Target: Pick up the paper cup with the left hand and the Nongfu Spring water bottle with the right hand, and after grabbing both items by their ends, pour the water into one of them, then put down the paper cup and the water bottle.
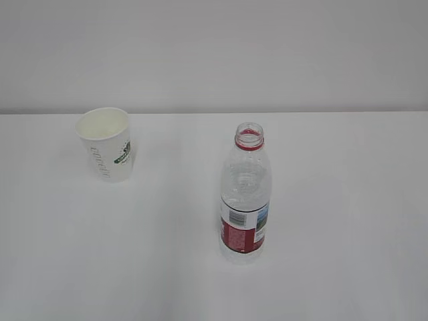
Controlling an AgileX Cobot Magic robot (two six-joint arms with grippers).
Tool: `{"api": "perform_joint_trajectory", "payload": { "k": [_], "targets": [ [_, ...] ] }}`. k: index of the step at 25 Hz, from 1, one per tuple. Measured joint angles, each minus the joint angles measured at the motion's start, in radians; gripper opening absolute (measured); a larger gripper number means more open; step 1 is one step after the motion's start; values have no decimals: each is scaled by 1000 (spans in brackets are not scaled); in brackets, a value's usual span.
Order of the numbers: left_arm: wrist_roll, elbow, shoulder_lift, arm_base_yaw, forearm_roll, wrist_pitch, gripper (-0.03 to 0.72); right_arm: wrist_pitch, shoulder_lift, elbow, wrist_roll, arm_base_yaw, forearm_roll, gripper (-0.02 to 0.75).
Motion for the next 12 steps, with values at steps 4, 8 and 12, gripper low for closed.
{"api": "perform_joint_trajectory", "payload": {
  "k": [4, 8, 12],
  "targets": [
    [0, 0, 0, 0, 0, 0, 579, 0, 0, 0, 0, 0, 0, 537],
    [0, 0, 0, 0, 0, 0, 579, 0, 0, 0, 0, 0, 0, 537],
    [0, 0, 0, 0, 0, 0, 579, 0, 0, 0, 0, 0, 0, 537]
  ]
}}
